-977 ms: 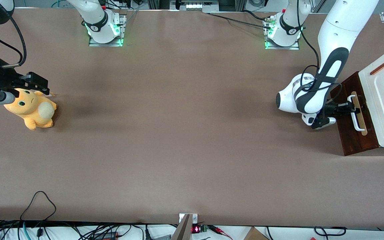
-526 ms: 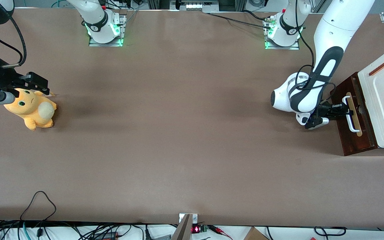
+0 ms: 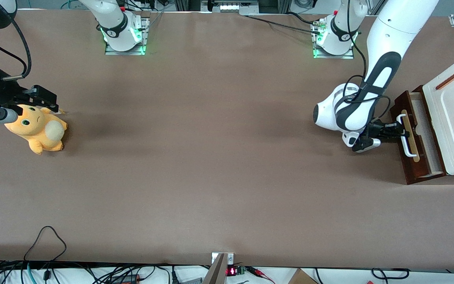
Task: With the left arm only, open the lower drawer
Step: 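Pull the handle with the left gripper, sliding the drawer out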
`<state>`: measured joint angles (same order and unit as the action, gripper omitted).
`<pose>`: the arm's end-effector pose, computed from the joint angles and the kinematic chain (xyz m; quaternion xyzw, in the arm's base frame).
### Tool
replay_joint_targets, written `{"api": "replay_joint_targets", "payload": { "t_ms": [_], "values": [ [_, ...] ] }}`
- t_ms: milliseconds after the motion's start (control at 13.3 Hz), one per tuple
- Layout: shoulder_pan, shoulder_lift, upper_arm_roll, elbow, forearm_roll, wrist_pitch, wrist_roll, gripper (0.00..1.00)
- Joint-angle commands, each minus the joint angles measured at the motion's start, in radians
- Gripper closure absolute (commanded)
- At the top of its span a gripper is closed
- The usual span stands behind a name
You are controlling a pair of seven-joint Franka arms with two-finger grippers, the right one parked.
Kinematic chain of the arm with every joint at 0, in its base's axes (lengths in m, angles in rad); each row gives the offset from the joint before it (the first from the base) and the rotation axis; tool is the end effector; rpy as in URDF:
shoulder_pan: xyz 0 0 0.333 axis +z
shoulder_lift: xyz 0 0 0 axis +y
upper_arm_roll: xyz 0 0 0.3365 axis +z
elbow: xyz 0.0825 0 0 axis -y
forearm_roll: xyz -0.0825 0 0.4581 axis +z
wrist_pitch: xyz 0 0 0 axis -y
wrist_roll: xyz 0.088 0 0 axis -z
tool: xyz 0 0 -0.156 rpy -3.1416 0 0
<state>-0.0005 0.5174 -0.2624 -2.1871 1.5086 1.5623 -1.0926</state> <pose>0.5530 0.0032 0.1115 -0.7535 0.0773 -0.0439 0.6514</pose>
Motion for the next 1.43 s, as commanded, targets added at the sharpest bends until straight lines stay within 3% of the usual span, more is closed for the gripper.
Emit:
{"api": "replay_joint_targets", "payload": {
  "t_ms": [0, 977, 1053, 1128, 1203, 1278, 1353],
  "values": [
    [-0.036, 0.006, -0.075, 0.064, 0.010, 0.045, 0.122, 1.00],
    [-0.039, -0.008, -0.110, 0.064, -0.033, 0.044, 0.129, 1.00],
    [-0.038, -0.008, -0.110, 0.063, -0.033, 0.044, 0.129, 0.96],
    [-0.038, -0.007, -0.110, 0.061, -0.033, 0.039, 0.129, 0.74],
    [-0.033, -0.008, -0.109, 0.061, -0.034, 0.038, 0.129, 0.15],
    [-0.024, -0.020, -0.107, 0.059, -0.034, 0.041, 0.131, 0.00],
    [-0.024, -0.023, -0.107, 0.061, -0.059, 0.041, 0.131, 0.00]
  ]
}}
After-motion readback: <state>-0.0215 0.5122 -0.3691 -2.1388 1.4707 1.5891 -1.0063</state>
